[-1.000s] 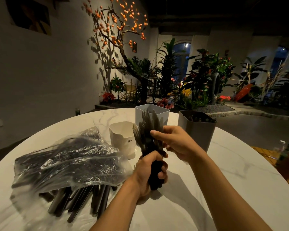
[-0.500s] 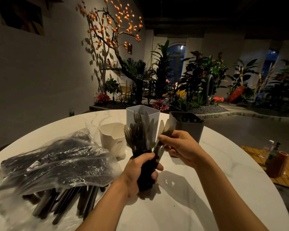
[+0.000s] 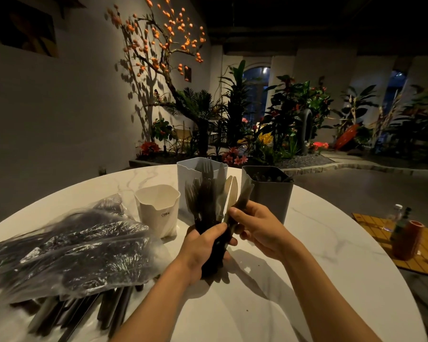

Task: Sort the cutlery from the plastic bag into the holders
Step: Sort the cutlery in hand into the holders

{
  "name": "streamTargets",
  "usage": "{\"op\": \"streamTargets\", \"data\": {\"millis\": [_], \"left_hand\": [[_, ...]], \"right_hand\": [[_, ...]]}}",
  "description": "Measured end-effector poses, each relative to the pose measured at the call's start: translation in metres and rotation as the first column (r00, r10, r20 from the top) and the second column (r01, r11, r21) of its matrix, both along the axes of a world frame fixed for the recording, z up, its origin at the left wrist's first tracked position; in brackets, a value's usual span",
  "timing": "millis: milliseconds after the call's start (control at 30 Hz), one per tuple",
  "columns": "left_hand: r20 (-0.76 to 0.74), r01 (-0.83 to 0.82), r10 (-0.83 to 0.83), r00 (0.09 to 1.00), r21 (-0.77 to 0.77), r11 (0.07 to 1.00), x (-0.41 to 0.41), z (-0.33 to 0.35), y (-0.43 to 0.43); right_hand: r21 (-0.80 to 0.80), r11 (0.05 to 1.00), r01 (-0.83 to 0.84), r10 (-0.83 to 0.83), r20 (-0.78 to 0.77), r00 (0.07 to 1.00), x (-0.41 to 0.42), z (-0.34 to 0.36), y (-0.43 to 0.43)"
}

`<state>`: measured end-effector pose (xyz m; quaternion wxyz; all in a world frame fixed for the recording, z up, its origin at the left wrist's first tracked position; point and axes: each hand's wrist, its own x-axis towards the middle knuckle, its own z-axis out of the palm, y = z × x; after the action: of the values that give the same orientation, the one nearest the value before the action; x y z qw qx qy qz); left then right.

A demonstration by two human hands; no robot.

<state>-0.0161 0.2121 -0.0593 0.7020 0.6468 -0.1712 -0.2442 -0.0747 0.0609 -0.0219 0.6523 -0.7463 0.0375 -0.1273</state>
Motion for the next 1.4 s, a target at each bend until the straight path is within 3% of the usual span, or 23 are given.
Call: {"op": "streamTargets", "data": {"millis": [200, 300, 433, 533, 600, 733, 833, 867, 967, 1033, 1100, 1233, 1333, 1400], "left_hand": [[-0.078, -0.041, 0.036, 0.996, -0.066, 0.997, 0.004, -0.006, -0.002], [-0.128, -0.062, 0.047, 0.991, -0.113, 0.992, 0.008, -0.009, -0.001], [-0.14, -0.081, 0.056, 0.989, -0.178, 0.981, 0.011, -0.01, -0.001], [-0.134, -0.088, 0.066, 0.989, -0.167, 0.982, 0.011, -0.01, -0.001], [-0.156, -0.087, 0.062, 0.986, -0.156, 0.984, 0.01, -0.009, 0.0], [-0.174, -0.079, 0.051, 0.983, -0.153, 0.985, 0.011, -0.007, 0.0], [-0.192, -0.075, 0.044, 0.98, -0.16, 0.984, 0.01, -0.005, 0.0], [-0.193, -0.074, 0.043, 0.98, -0.158, 0.985, 0.01, -0.005, 0.0], [-0.178, -0.074, 0.05, 0.983, -0.13, 0.989, 0.009, -0.005, 0.001], [-0.17, -0.071, 0.049, 0.984, -0.123, 0.99, 0.009, -0.006, 0.001], [-0.171, -0.068, 0.046, 0.984, -0.125, 0.99, 0.008, -0.005, 0.001], [-0.174, -0.069, 0.046, 0.984, -0.127, 0.99, 0.006, -0.004, 0.001], [-0.178, -0.076, 0.053, 0.983, -0.124, 0.989, 0.005, -0.004, 0.002], [-0.182, -0.073, 0.05, 0.982, -0.125, 0.989, 0.005, -0.004, 0.002]], "right_hand": [[-0.099, 0.993, 0.069, -0.074, -0.048, 0.996, -0.004, 0.008, -0.008], [-0.065, 0.968, 0.243, -0.233, 0.136, 0.963, -0.009, 0.03, -0.008], [-0.011, 0.825, 0.564, -0.498, 0.457, 0.737, -0.014, 0.065, -0.018], [-0.017, 0.682, 0.731, -0.598, 0.563, 0.571, -0.008, 0.073, -0.029], [-0.06, 0.617, 0.785, -0.615, 0.585, 0.528, -0.003, 0.071, -0.035], [-0.318, 0.507, 0.801, -0.599, 0.537, 0.593, 0.014, 0.058, -0.042], [-0.625, 0.247, 0.74, -0.668, 0.443, 0.598, 0.023, 0.047, -0.041], [-0.679, 0.219, 0.701, -0.71, 0.382, 0.592, 0.024, 0.045, -0.039], [-0.71, 0.282, 0.645, -0.755, 0.251, 0.606, 0.023, 0.045, -0.034], [-0.706, 0.283, 0.649, -0.752, 0.257, 0.608, 0.021, 0.047, -0.035], [-0.649, 0.275, 0.71, -0.717, 0.354, 0.601, 0.018, 0.049, -0.037], [-0.445, 0.348, 0.825, -0.52, 0.641, 0.565, 0.013, 0.053, -0.033], [-0.511, 0.225, 0.83, -0.433, 0.71, 0.555, 0.014, 0.054, -0.03], [-0.674, 0.09, 0.734, -0.481, 0.616, 0.624, 0.015, 0.048, -0.032]]}}
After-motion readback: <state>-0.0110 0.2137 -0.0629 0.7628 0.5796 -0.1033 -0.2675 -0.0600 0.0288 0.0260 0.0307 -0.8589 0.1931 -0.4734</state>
